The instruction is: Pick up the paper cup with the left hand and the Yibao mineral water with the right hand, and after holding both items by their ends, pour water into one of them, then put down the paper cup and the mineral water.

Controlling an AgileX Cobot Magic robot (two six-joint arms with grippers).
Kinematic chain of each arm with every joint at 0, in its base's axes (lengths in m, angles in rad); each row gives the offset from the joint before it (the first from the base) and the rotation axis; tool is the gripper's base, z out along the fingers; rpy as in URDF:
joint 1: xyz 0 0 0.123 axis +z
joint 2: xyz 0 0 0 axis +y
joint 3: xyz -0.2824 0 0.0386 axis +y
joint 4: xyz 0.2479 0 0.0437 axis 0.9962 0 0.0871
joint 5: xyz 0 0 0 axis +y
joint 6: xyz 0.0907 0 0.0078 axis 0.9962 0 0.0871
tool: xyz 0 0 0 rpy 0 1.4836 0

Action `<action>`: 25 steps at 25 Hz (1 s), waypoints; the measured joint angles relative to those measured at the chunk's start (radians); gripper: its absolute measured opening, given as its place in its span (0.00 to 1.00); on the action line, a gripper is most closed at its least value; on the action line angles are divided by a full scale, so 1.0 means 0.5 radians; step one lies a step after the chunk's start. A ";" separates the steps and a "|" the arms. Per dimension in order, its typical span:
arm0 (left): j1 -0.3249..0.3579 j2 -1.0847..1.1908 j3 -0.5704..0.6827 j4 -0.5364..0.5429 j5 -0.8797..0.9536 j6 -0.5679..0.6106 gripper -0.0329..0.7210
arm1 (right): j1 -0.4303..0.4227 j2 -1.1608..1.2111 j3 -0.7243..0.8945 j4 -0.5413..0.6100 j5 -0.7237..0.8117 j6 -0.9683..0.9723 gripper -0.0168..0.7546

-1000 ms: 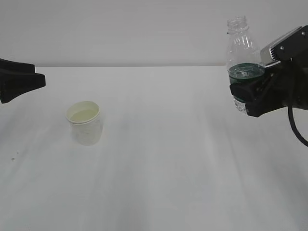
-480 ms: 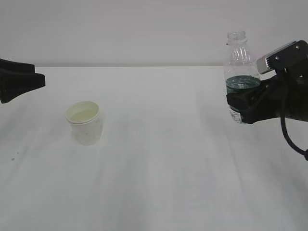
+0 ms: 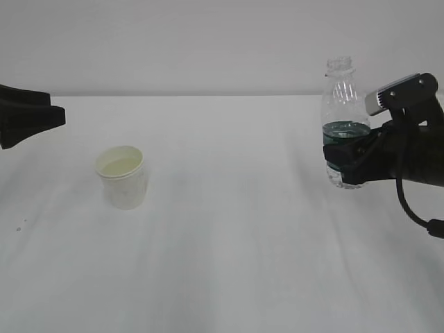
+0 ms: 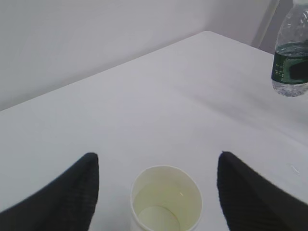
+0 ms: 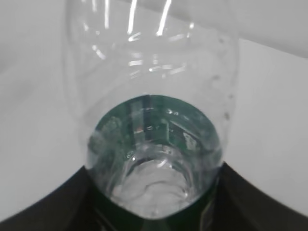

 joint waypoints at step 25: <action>0.000 0.000 0.000 0.000 0.000 0.000 0.76 | -0.180 0.038 0.062 0.136 -0.242 -0.204 0.58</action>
